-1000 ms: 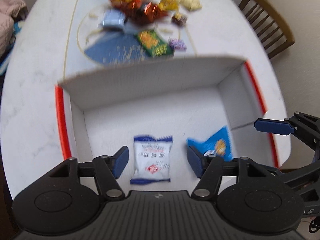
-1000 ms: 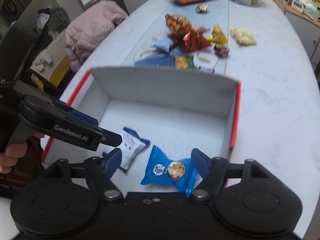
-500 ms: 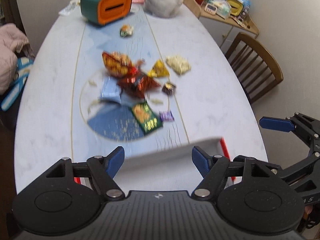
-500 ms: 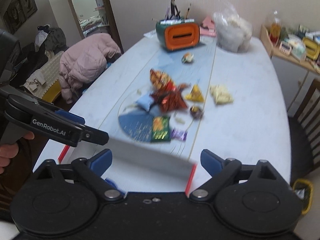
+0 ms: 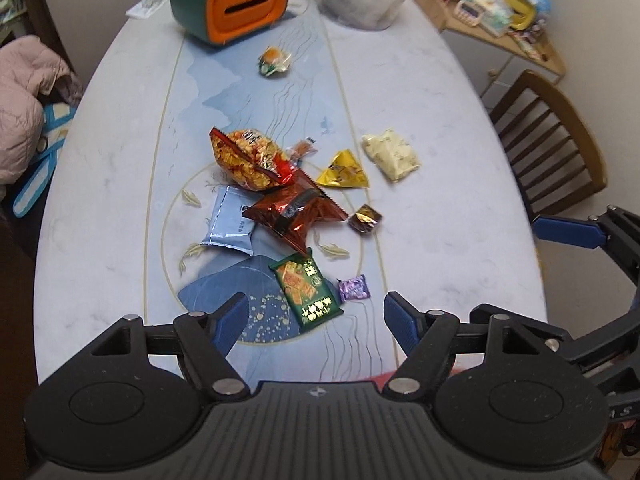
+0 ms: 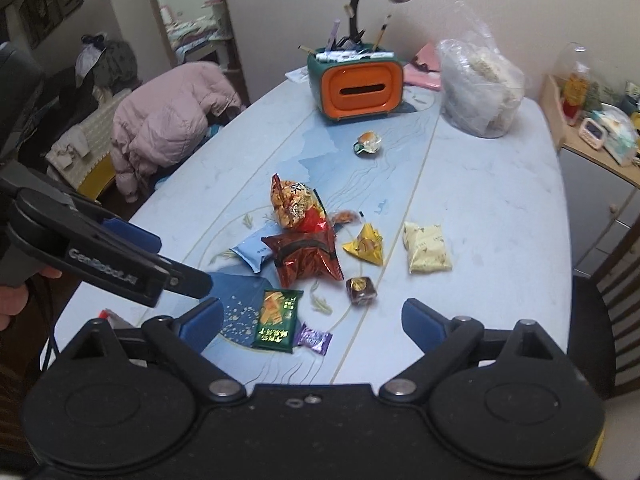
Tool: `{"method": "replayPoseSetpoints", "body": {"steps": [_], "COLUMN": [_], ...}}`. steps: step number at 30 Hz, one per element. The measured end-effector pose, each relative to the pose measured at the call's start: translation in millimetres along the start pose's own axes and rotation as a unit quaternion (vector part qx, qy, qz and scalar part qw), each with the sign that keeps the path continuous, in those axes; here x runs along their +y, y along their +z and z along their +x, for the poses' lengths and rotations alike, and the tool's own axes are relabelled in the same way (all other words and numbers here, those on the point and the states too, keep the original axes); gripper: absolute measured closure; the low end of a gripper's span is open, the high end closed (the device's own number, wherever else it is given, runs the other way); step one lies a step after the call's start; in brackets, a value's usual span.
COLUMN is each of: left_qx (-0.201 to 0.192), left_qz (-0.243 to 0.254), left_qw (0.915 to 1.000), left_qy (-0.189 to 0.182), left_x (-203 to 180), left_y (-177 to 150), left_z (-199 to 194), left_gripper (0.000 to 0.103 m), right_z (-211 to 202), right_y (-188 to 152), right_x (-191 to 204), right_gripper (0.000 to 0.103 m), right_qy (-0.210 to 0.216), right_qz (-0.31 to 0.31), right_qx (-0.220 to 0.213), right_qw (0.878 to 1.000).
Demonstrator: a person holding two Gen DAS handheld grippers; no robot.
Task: Organize snacks
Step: 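Lift both tools out of the box back toward the snack pile, then grasp the green cracker packet with left tool while right tool grasps purple candy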
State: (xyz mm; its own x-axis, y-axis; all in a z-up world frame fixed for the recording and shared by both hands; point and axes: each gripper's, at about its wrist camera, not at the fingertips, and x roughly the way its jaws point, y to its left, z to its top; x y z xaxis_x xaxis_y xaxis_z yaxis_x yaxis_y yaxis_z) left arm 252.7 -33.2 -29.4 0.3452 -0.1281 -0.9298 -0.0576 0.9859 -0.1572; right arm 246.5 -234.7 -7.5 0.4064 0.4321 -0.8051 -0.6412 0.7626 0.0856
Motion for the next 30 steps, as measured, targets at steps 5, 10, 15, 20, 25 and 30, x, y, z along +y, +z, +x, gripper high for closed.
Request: {"method": "replayPoseSetpoints", "body": {"steps": [5,10,15,20,25,30], "left_qx": [0.044,0.079,0.107,0.134,0.147,0.166], "left_qz": [-0.027,-0.053,-0.083,-0.11,-0.133,-0.156], "left_qw": [0.9985,0.995,0.9901,0.9842,0.9798,0.9735], "left_qy": [0.015,0.031,0.035,0.036,0.026,0.02], "left_x": [3,6,12,16,19,24], "left_y": [16,23,27,27,29,32], "left_z": [45,87,122,150,166,179], "left_gripper": [0.029,0.029,0.029,0.029,0.029,0.029], "right_z": [36,75,109,136,157,181], "right_y": [11,11,1,-14,-24,-28], "right_x": [-19,-35,-41,-36,-23,-9], "right_gripper": [0.008,0.013,0.019,0.026,0.035,0.046], "right_qy": [0.003,0.018,0.046,0.07,0.079,0.089], "right_qz": [-0.021,-0.039,-0.066,-0.108,-0.175,-0.222], "right_qx": [0.036,0.07,0.106,0.139,0.155,0.172], "right_qw": [0.999,0.997,0.991,0.982,0.969,0.955]}}
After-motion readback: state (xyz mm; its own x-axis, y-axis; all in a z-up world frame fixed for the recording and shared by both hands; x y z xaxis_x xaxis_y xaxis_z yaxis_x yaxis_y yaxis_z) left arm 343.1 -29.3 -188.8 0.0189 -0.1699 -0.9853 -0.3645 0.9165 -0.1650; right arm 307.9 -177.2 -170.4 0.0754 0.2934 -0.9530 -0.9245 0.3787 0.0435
